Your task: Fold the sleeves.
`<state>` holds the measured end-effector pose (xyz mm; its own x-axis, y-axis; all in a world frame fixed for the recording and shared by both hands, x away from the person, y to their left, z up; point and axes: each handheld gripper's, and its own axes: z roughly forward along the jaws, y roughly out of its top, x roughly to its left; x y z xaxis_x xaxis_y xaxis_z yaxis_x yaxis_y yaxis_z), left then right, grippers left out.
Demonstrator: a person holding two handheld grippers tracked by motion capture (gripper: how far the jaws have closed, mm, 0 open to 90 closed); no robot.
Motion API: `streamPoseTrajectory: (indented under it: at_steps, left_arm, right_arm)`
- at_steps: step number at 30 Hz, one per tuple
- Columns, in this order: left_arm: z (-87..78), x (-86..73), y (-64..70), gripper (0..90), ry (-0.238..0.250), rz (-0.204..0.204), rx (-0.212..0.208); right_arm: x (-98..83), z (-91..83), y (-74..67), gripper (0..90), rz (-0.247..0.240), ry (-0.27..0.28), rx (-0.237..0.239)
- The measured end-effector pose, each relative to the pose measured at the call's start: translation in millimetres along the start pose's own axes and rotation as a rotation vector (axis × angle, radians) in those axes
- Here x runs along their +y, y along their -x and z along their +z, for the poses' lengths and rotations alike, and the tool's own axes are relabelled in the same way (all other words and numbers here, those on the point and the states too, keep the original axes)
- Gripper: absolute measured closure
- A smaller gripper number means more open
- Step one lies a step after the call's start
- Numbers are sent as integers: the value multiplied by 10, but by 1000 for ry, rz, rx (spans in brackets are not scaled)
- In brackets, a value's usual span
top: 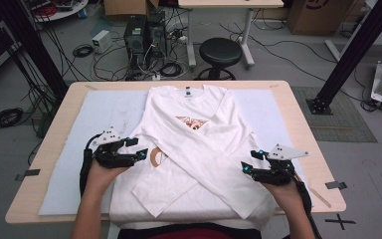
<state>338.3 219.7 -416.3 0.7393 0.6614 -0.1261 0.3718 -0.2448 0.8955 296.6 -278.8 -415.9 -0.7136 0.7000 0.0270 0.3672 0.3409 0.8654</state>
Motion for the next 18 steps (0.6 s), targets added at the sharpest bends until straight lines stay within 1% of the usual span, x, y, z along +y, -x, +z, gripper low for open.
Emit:
streamPoseTrajectory:
  at_steps: [2, 4, 7, 10, 11, 14, 16, 17, 18]
  left_arm:
    - [-5, 9, 8, 365, 2, 1, -1]
    - [-1, 22, 10, 365, 1, 7, -3]
    - [9, 25, 10, 363, 5, 5, -1]
    - [26, 23, 14, 361, 1, -6, -1]
    - [29, 27, 10, 358, 5, -6, -1]
    - [44, 44, 12, 355, 19, -12, -6]
    - [57, 56, 11, 352, 13, -13, -6]
    - [80, 82, 17, 350, 7, -13, -6]
    - [84, 101, 21, 349, 3, -11, -5]
  right_arm:
    - [10, 30, 63, 409, 15, -10, 4]
    - [16, 44, 108, 403, 18, -2, -7]
    - [26, 57, 169, 403, 26, 12, -2]
    - [37, 71, 206, 395, 40, 23, 19]
    - [40, 79, 216, 393, 35, 26, 21]
    - [46, 90, 260, 369, 42, 19, 22]
    - [48, 91, 277, 367, 42, 18, 20]
    - [64, 74, 330, 340, 50, 22, 17]
    - [70, 68, 348, 328, 51, 25, 17]
